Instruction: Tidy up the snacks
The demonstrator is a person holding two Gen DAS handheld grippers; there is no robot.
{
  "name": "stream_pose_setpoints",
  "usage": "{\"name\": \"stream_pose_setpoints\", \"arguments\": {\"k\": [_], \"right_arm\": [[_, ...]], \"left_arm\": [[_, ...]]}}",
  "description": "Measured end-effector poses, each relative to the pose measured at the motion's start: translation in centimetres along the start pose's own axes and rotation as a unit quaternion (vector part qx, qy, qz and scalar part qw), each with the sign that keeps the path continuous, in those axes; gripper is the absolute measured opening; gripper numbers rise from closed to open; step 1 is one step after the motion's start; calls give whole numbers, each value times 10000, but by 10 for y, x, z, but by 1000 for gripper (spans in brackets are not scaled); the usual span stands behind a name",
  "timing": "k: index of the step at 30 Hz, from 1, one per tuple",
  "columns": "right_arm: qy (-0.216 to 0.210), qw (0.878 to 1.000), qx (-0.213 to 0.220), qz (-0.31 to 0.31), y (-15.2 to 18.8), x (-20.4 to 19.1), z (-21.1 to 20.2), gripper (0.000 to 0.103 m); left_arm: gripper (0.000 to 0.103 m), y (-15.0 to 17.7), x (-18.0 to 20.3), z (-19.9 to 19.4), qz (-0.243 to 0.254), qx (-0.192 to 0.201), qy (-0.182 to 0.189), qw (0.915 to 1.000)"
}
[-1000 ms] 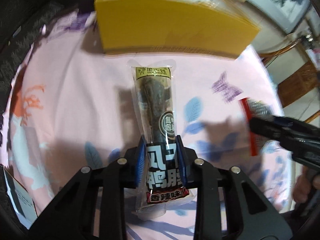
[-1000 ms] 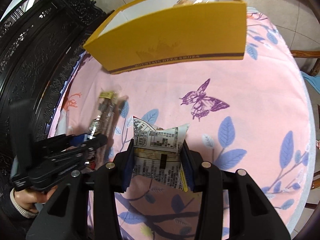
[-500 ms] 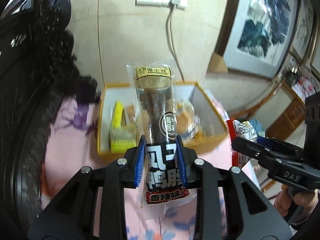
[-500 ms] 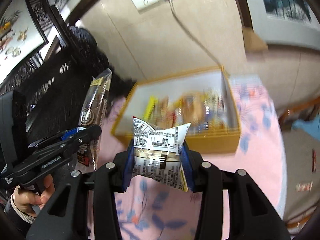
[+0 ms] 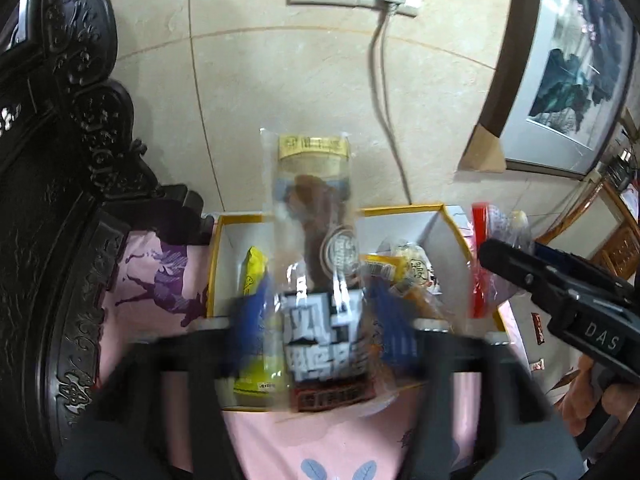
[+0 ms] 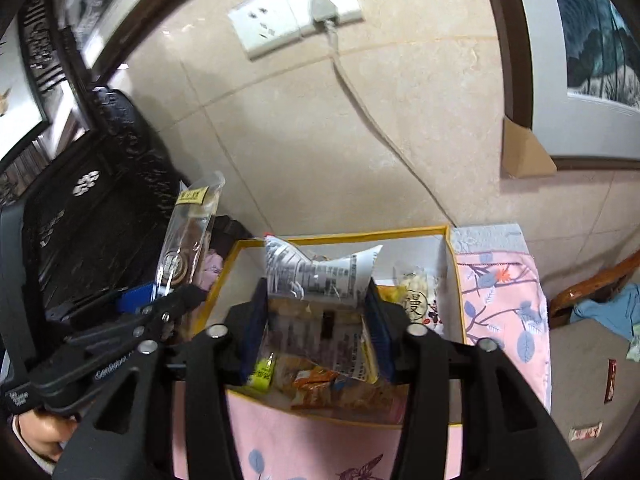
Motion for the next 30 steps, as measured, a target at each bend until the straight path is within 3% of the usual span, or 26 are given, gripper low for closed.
{"name": "stream_pose_setpoints", "arguments": {"k": [1, 2, 5, 10, 30], "right_arm": [[142, 9999, -4, 97, 1, 5, 3, 91], [253, 9996, -13, 157, 3, 8, 4, 102], [585, 9963, -626, 9, 13, 14, 17, 102], [620, 9957, -660, 168, 21, 21, 14, 102], [632, 9963, -554, -187, 33, 4, -21, 102]], "left_arm": [[98, 1, -4, 1, -35, 25, -205, 9998], [101, 2, -6, 1, -32, 39, -353, 9994], [101, 5, -10, 2, 78, -36, -390, 9992], [101, 7, -14, -2, 168, -54, -681, 9975], [101, 10, -18, -32, 2, 114, -831, 9965]]}}
Point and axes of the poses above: each gripper's, at about its wrist camera, not at the fingertips, and z roughly the way its jaws point, x to its right, y to its underside, the point moved 4 cm from there along z, roughly the way its jaws point, and after that the axes turned 3 degrees about z, right-handed, at the moved point
